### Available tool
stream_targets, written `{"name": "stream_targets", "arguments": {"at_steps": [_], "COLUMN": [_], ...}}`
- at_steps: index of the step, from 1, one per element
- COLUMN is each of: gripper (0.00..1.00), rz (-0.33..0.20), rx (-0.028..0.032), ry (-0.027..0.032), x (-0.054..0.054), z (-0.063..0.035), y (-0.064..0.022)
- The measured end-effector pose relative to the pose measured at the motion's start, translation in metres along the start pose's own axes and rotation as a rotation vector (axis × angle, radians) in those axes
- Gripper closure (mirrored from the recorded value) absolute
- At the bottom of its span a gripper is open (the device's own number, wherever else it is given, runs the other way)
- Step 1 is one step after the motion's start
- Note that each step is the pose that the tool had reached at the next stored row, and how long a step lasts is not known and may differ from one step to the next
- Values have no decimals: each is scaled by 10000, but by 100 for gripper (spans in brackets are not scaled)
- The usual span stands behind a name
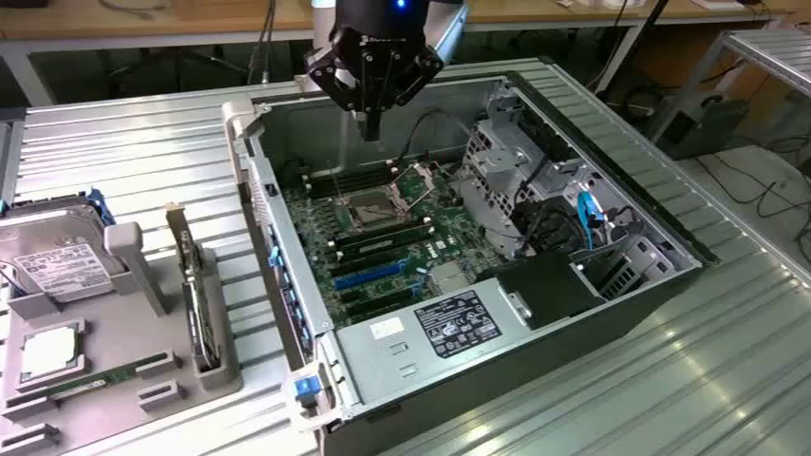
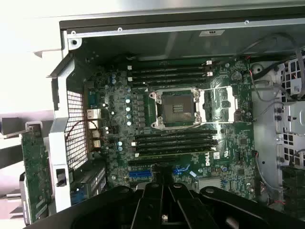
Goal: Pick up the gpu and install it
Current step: 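Reach for the gpu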
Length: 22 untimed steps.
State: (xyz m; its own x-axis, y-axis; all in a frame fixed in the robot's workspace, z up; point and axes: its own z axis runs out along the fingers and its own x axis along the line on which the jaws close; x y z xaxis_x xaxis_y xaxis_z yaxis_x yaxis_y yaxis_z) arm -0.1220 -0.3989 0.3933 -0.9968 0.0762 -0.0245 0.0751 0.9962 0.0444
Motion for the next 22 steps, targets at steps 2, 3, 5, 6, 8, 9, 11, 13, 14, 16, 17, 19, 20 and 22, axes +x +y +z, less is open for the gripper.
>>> {"name": "stream_targets", "arguments": {"at_steps": [2, 3, 5, 6, 8, 9, 11, 13, 14, 16, 17, 19, 20, 22], "gripper": [89, 89, 89, 89, 89, 89, 89, 89, 89, 89, 89, 89, 89, 89], "rz": [0, 0, 0, 0, 0, 0, 3, 0, 1, 0, 0, 1, 1, 1], "rx": [0, 0, 0, 0, 0, 0, 2, 0, 1, -1, 0, -1, 0, 0], "ry": [0, 0, 0, 0, 0, 0, 1, -1, 1, -1, 0, -1, 0, 0], "x": [0, 0, 0, 0, 0, 0, 29, 163, 220, 308, 348, 462, 513, 685], "z": [0, 0, 0, 0, 0, 0, -3, -9, -12, -15, -17, -16, -16, -9], "y": [0, 0, 0, 0, 0, 0, -23, -119, -159, -216, -237, -284, -301, -354]}}
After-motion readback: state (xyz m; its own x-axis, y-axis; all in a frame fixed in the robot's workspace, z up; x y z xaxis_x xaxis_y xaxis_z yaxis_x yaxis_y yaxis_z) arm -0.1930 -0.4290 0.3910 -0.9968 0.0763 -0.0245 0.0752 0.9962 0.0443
